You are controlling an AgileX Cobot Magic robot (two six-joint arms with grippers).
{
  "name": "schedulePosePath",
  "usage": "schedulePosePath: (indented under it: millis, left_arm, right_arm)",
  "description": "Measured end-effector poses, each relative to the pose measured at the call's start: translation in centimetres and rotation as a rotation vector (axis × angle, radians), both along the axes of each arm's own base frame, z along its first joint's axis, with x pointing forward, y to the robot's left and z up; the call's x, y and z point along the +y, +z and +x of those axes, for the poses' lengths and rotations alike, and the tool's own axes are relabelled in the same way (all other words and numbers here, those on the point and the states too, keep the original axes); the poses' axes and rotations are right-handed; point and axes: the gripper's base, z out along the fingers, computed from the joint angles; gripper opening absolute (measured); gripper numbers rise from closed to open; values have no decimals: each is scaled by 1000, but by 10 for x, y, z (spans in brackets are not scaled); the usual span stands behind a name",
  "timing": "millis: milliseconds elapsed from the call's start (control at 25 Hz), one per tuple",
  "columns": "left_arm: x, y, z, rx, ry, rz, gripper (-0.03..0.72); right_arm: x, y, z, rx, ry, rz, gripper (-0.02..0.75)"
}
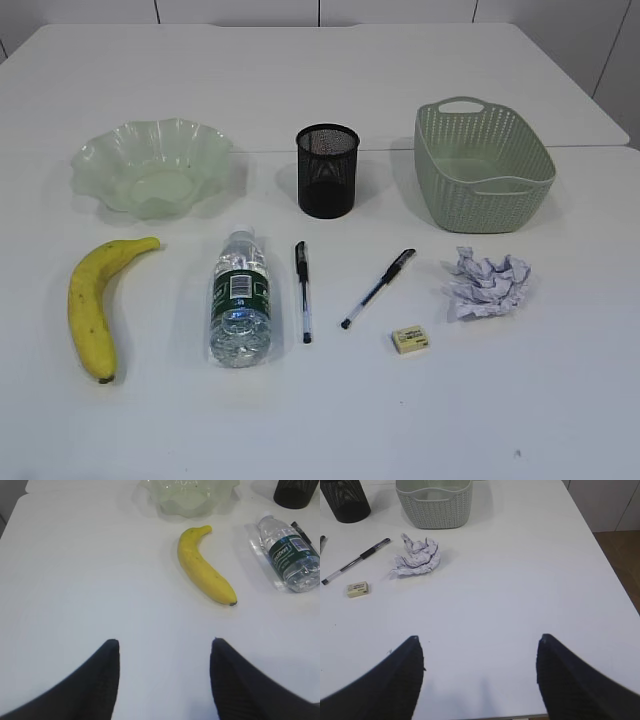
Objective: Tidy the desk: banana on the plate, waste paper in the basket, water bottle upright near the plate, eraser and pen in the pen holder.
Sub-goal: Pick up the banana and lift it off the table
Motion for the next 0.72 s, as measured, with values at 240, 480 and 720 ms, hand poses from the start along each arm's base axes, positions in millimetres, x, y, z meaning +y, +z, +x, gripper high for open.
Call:
schedulePosePath:
  millis: [240, 480, 720]
  left_arm:
    - [0, 0, 0, 0, 0, 0, 386]
    - [0, 0, 0, 0, 0, 0, 383]
    - [0, 0, 0, 0, 0, 0, 358]
  right_arm:
    - [0, 0, 0, 0, 0, 0, 527]
    - [0, 0, 0, 0, 0, 0, 527]
    - [0, 0, 0, 2, 0, 0, 527]
